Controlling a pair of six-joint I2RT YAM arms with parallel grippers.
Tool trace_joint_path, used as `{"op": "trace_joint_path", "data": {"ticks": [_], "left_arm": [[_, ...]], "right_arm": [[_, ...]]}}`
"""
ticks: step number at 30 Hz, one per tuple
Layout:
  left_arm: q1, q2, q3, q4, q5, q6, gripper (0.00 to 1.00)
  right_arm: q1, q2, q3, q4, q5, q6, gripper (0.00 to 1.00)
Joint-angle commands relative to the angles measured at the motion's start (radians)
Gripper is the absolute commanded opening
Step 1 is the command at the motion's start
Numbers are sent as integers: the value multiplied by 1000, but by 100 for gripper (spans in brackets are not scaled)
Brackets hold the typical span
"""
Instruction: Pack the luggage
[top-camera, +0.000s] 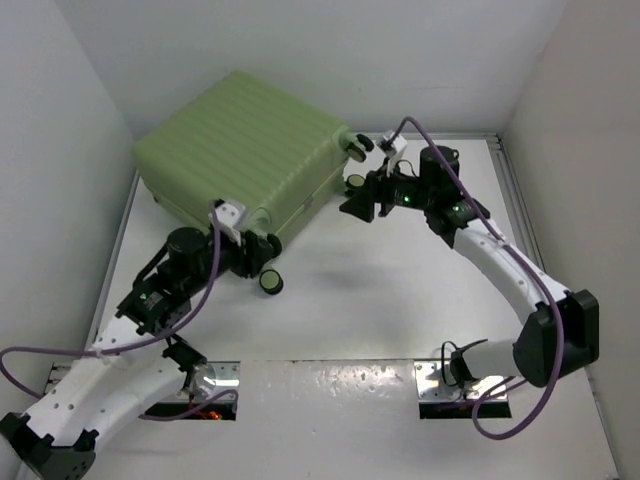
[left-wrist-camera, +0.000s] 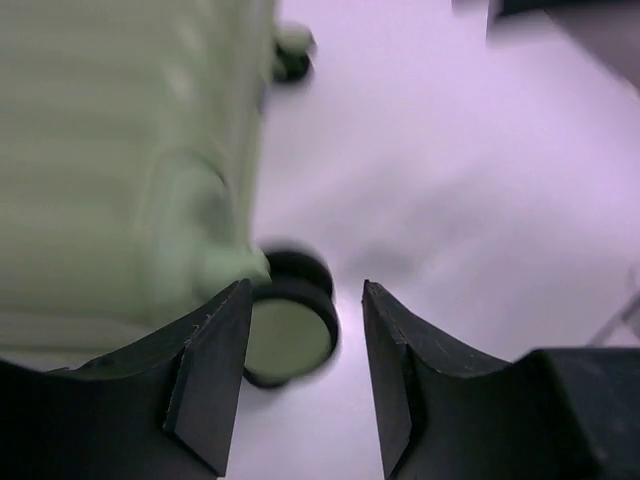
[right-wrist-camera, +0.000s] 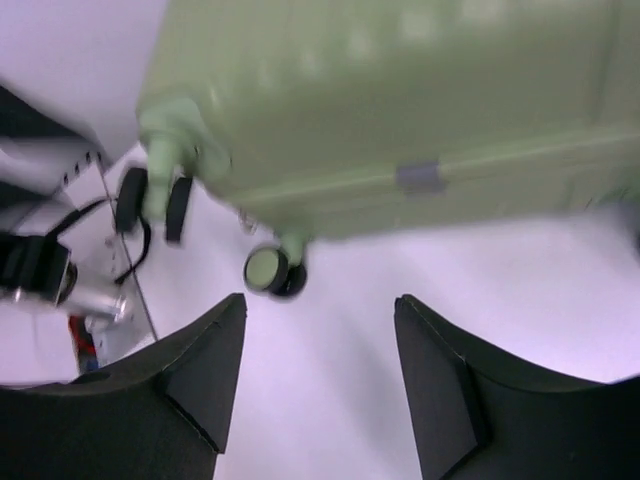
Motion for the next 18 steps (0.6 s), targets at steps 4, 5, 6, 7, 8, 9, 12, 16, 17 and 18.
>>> {"op": "trace_joint_path", "data": {"ticks": [4,5,6,7,8,9,12,16,17,18], "left_arm": [[29,97,252,91,-330,56,57],[41,116,263,91,-343,39,58],[41,130,272,91,-352,6,59],[41,157,284,91,-361,-13,60],[41,167,284,100,-361,-31,62],[41,167,284,113,-345,-42,62],[41,193,284,125,-334,-77,63],[59,202,284,136,-344,-86,63],[59,202,284,136,-355,-86,63],[59,202,275,146,-355,-86,63]], "right_arm": [[163,-119,-352,307,208,83,59],[218,-125,-383,347,257,69,59],[275,-121,-411,385,387,21,59],[296,-80,-476,534,419,10,59],[344,-38,-489,572,442,5,58],[361,-15,-503,654,460,0,58],[428,110,-471,778,489,-27,54],[500,201,-469,943,544,-98,49],[516,211,-474,1032,551,-119,47],[548,238,-478,1069,581,-151,47]]}}
